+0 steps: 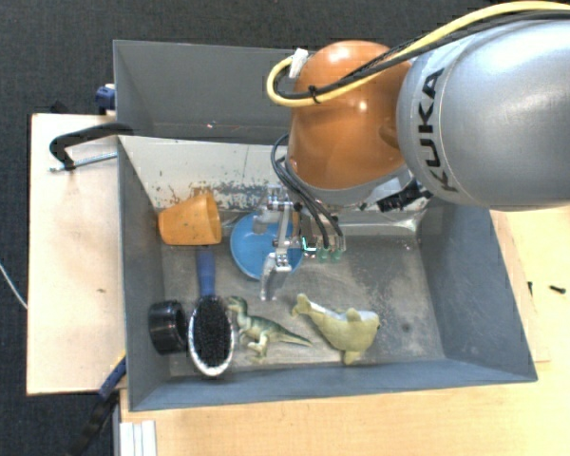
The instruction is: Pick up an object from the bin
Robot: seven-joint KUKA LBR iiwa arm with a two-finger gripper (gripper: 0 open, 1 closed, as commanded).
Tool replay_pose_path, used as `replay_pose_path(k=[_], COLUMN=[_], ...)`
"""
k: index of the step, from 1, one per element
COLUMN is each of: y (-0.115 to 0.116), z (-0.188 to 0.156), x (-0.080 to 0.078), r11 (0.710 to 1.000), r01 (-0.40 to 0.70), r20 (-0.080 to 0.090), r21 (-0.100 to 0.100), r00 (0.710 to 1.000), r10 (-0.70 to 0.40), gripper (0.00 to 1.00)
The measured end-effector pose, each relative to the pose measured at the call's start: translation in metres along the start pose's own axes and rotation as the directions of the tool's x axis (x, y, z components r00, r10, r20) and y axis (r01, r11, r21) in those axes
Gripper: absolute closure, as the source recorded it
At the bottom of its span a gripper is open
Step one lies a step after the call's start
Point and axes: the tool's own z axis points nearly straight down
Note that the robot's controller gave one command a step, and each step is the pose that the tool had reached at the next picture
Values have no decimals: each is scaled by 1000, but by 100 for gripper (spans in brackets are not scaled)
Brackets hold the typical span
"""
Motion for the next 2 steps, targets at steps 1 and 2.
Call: replay_pose_path(k=[1, 2], y=[-37, -49], z=[102, 146], x=[1, -12], r11=[997, 991], r01=[-72, -135], r20=[-1, 10], r21=[2, -3], r00=[997, 991], r10=[72, 135], gripper=[0, 0])
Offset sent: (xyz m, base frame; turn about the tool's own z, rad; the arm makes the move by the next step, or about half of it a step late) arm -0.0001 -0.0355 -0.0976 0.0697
